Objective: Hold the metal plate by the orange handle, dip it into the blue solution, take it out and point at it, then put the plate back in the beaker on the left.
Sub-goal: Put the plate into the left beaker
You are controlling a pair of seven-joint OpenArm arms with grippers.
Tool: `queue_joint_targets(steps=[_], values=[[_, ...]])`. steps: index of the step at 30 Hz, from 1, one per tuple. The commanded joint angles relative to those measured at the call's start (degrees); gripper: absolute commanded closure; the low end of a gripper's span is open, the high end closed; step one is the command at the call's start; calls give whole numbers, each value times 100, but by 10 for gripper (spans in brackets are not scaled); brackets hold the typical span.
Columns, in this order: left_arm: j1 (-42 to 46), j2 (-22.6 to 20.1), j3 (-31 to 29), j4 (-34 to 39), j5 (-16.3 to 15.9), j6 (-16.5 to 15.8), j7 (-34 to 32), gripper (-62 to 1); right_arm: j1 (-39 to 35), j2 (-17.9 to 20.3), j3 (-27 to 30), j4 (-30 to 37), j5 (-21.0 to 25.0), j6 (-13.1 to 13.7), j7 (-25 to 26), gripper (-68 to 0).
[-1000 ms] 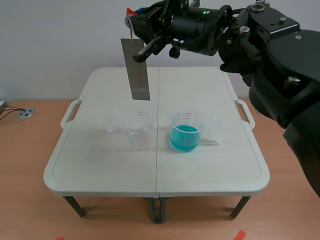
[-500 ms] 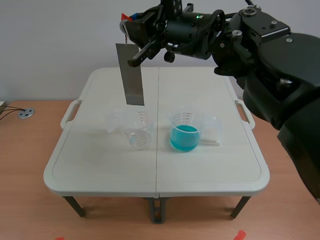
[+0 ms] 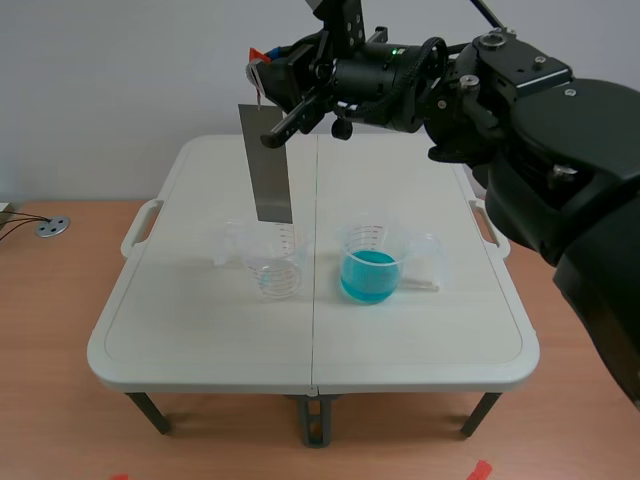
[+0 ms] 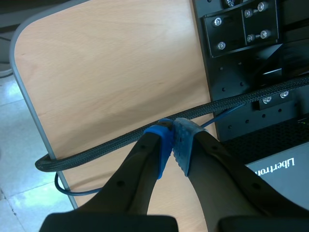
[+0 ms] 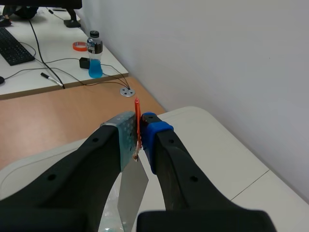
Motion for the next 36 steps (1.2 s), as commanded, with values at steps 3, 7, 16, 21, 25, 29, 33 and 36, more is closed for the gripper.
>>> queue_joint_targets(steps=[3,7,16,21,25,29,33,36], values=[[42,0,-4,7,-13,-31,-37,-15,164,-17,-153,-35,68,-20,109,-13],[31,0,-4,0,-11,-31,-33,-15,160,-17,-302,-118,87,-22,107,-13],[28,0,-4,0,-13,-31,-35,-15,-31,-17,-409,-262,83,-24,155,-13],[26,0,-4,0,-15,-31,-33,-15,-164,-17,-409,-262,85,-24,170,-13],[28,0,-4,0,-15,-31,-31,-15,-280,-17,-409,-264,85,-24,175,-13],[28,0,-4,0,-15,-31,-31,-15,-352,-17,-409,-291,85,-24,192,-13],[28,0,-4,0,-15,-31,-33,-15,-409,-20,-409,-396,85,-24,197,-13],[28,0,-4,0,-15,-31,-31,-15,-409,-20,-409,-535,83,-24,208,-13]])
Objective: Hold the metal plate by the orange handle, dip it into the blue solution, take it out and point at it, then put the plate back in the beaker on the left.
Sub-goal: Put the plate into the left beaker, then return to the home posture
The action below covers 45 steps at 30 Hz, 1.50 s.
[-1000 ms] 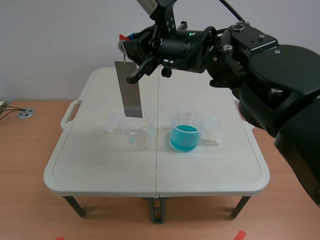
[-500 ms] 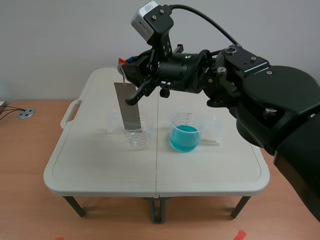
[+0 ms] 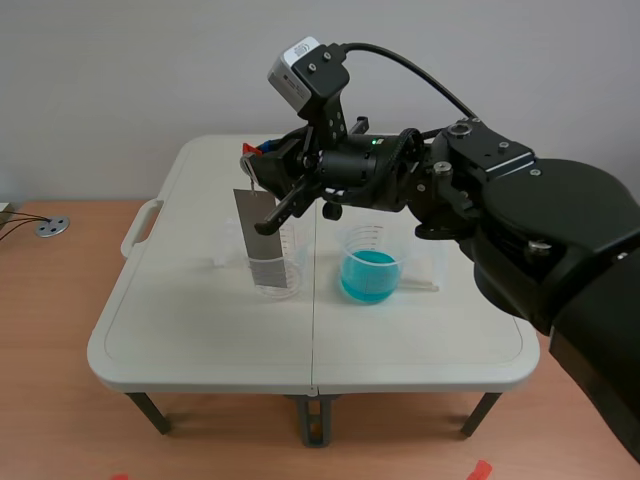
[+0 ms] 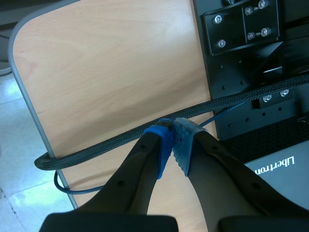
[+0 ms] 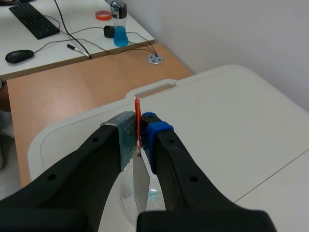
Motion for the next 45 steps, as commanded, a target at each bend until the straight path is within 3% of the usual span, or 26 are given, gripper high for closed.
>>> queue_joint_targets(steps=[1,9,16,24,26,27,31,34,37,39,45], values=[[33,0,-4,22,-15,-31,-48,-15,90,-20,15,-52,81,-4,131,-13],[33,0,-4,22,-13,-33,96,-15,96,-17,17,-179,79,-4,133,-19],[33,0,-4,22,-13,-33,101,-15,107,-15,17,-179,79,-4,149,-175],[4,2,-4,22,-11,-35,295,-20,122,0,35,-179,76,-9,149,-192],[2,0,-4,24,-7,-35,295,-100,122,0,35,-179,50,-9,149,-214],[2,0,-4,24,7,-37,295,-182,122,0,35,-179,35,-9,149,-241],[-50,48,-4,24,26,-116,203,-623,120,0,35,-179,37,-140,149,-371],[-94,48,-4,24,-83,-35,243,-623,118,0,35,-179,42,-654,164,-481],[-92,48,-4,24,-79,-33,247,-623,118,11,35,-179,42,-1285,188,-660],[-87,48,-4,24,-74,-33,251,-623,107,28,35,-179,52,-1593,190,-664],[-90,63,-4,24,-35,-33,247,-623,85,107,33,-177,129,-1812,188,-664]])
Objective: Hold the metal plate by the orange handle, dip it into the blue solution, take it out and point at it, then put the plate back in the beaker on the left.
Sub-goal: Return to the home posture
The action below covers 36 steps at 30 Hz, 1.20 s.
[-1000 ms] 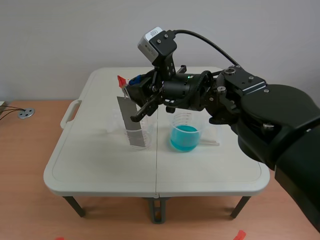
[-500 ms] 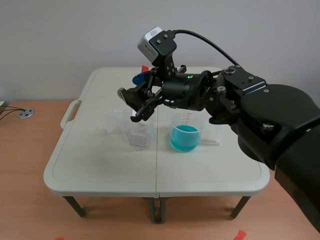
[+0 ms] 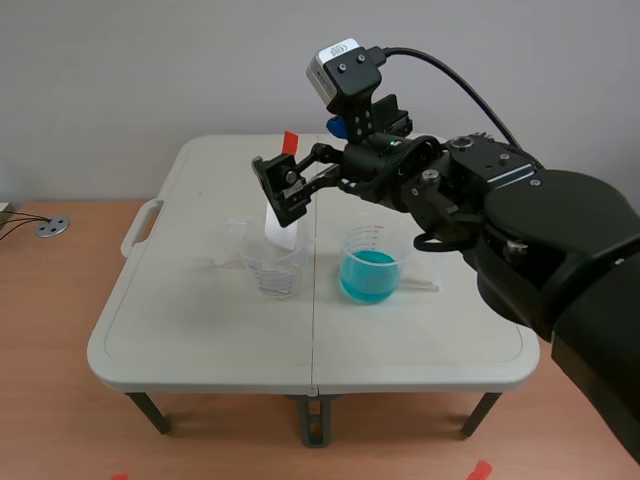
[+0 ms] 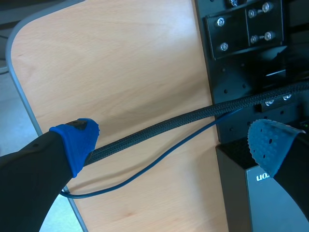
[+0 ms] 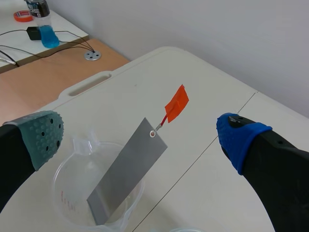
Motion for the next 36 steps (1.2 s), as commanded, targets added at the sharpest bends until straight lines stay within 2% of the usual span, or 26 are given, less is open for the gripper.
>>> queue_joint_targets(steps=[1,5,7,11,16,21,29,32,36], values=[[76,33,-4,24,-15,-31,-42,-623,96,118,20,55,63,-59,103,-664],[76,79,-4,24,-15,-35,-81,-623,42,271,20,72,74,-68,105,-664],[72,74,-9,125,-17,-33,-343,-623,-46,367,22,116,87,-68,105,-664],[76,26,-229,542,-304,-22,-837,-623,-365,601,107,358,210,-70,131,-664],[76,-70,-658,1513,-317,-9,-1143,-623,-986,940,538,1045,323,-70,295,-663],[76,-68,-876,2743,-313,-9,-1147,-623,-1720,1305,1003,1993,321,-68,321,-663],[74,-68,-885,4334,79,-13,-1132,-623,-3023,1696,1827,3252,321,-70,321,-663],[4,-66,-881,4664,186,-33,-1119,-623,-3484,1729,2138,3560,319,-68,319,-663],[-374,-63,-811,4750,293,-37,-1023,-623,-4061,1725,2503,3919,317,-68,321,-663]])
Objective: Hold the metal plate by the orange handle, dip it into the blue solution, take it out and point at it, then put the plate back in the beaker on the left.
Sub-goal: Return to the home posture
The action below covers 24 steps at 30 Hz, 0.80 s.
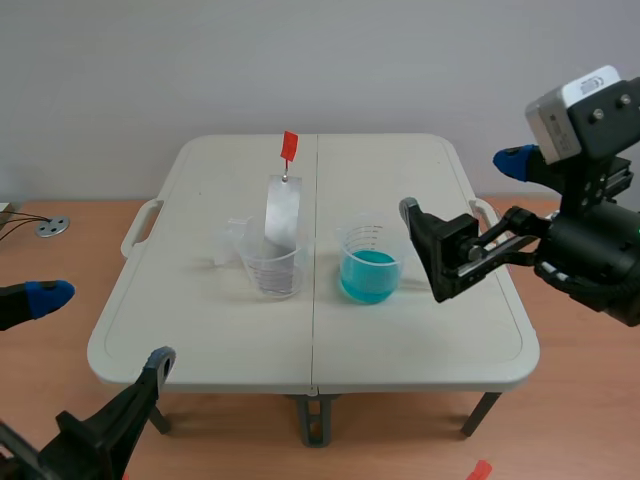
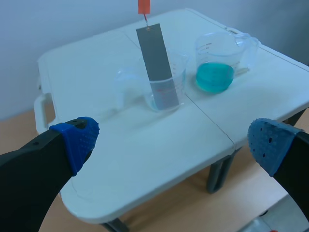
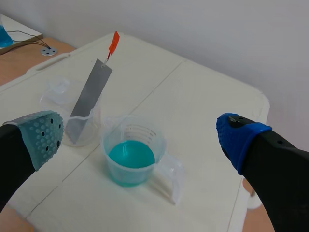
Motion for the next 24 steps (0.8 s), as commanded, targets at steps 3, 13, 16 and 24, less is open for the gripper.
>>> queue_joint_targets(steps=[3,13,16,24], values=[[-470,15,74,-57,-57,-35,81,-623,-343,28,205,348,61,0,87,-663],[-1145,13,122,-55,-57,-52,284,-623,-1263,13,286,831,83,-151,197,-663],[-1207,13,120,-55,-57,-50,310,-623,-1486,13,286,929,83,-195,306,-663],[-1202,15,120,-57,-57,-50,313,-623,-1899,13,286,1073,81,-280,387,-663]])
